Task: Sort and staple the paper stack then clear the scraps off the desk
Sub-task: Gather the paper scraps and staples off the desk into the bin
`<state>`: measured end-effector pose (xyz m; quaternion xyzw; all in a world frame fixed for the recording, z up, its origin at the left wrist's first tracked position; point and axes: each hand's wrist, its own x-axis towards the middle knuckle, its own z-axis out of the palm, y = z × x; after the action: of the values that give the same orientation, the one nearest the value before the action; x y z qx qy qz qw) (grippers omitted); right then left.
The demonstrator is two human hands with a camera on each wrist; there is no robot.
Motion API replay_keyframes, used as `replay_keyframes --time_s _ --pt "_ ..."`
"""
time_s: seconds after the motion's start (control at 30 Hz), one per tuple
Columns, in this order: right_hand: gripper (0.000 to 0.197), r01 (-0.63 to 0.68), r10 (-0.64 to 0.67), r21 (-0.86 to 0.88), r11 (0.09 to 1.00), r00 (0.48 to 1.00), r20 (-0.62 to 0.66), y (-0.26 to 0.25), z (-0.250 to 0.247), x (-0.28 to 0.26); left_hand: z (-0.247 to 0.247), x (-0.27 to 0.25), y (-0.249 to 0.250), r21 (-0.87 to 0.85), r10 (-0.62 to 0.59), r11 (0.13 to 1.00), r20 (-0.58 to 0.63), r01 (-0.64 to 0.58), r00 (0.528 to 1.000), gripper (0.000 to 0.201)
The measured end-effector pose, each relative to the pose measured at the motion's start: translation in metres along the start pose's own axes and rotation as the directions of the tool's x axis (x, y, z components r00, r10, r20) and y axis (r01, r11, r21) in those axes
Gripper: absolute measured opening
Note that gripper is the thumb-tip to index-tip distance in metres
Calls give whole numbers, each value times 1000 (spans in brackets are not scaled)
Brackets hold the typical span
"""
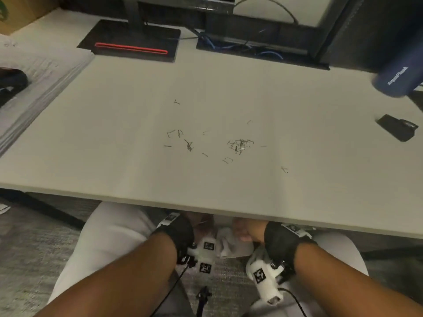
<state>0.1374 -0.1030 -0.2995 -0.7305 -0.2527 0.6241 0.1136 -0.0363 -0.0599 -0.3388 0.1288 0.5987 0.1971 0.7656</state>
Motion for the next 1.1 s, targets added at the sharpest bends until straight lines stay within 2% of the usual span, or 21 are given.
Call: replay_keyframes --time_s 0.03,0.07,0.13,0.17,0.2,0.27,0.33,0.37,0.43,0.5,0.53,0.57,0.6,0.63,0.67,0.73,0.77,0.8,0.9,1.0,1.1 --pt "24 59 -55 -117 991 998 38 -8 -1 -22 -5 -5 7 -32 30 999 32 -29 999 29" --pt "21 127 -106 -247 961 989 99 -10 -4 -40 -12 -2 12 45 84 995 45 -86 995 30" --pt "8 270 -206 -537 799 962 176 -15 -11 -83 -25 19 19 183 83 978 79 -97 993 16" --pt "7 348 -250 -639 685 937 242 -18 -15 -108 -25 18 21 353 95 930 39 -102 995 6" --pt "9 408 -266 -688 600 913 309 -21 -19 -132 -18 -3 24 559 160 815 37 -153 986 7" --pt "15 513 -288 -684 519 858 425 -28 -25 -172 3 -62 27 763 152 620 108 -180 982 14" --pt "11 534 -332 -625 569 845 420 -38 -35 -208 20 -96 23 896 50 422 127 -136 991 22" --pt "8 536 -347 -567 625 842 413 -42 -43 -223 26 -120 19 949 43 259 174 -180 984 21" --pt "9 548 -390 -488 679 833 393 -51 -66 -244 28 -164 11 955 142 -83 293 -284 946 22" --pt "7 570 -490 -494 656 820 295 -59 -94 -252 22 -227 28 928 228 -253 333 -275 915 20" --pt "11 563 -526 -550 617 815 244 -64 -108 -253 20 -252 46 905 157 -221 401 -363 903 20" --pt "27 530 -535 -628 569 819 206 -68 -120 -253 18 -272 71 881 3 -99 465 -462 885 19" --pt "55 458 -508 -721 520 845 170 -73 -131 -252 16 -290 100 859 -72 -3 511 -513 857 18" --pt "85 367 -471 -807 463 873 127 -77 -138 -251 11 -299 129 847 22 2 532 -532 846 17" --pt "103 277 -434 -869 411 897 81 -80 -140 -249 6 -299 158 850 205 -34 521 -526 829 16" --pt "109 138 -402 -933 333 916 -8 -84 -135 -244 0 -287 208 888 544 -237 457 -394 704 15" --pt "110 89 -394 -948 306 918 -41 -86 -130 -239 -4 -275 227 906 616 -308 422 -289 665 21" --pt "112 51 -381 -955 291 922 -67 -89 -123 -235 -6 -261 238 922 632 -340 369 -184 682 37" --pt "125 -4 -383 -968 249 918 -103 -87 -103 -213 5 -234 238 944 575 -328 174 31 799 82" --pt "142 41 -487 -989 139 873 -32 -74 -82 -199 27 -217 212 911 543 -411 221 27 810 99" --pt "130 148 -461 -984 101 883 85 -66 -65 -206 36 -216 193 850 459 -527 298 -14 837 105"
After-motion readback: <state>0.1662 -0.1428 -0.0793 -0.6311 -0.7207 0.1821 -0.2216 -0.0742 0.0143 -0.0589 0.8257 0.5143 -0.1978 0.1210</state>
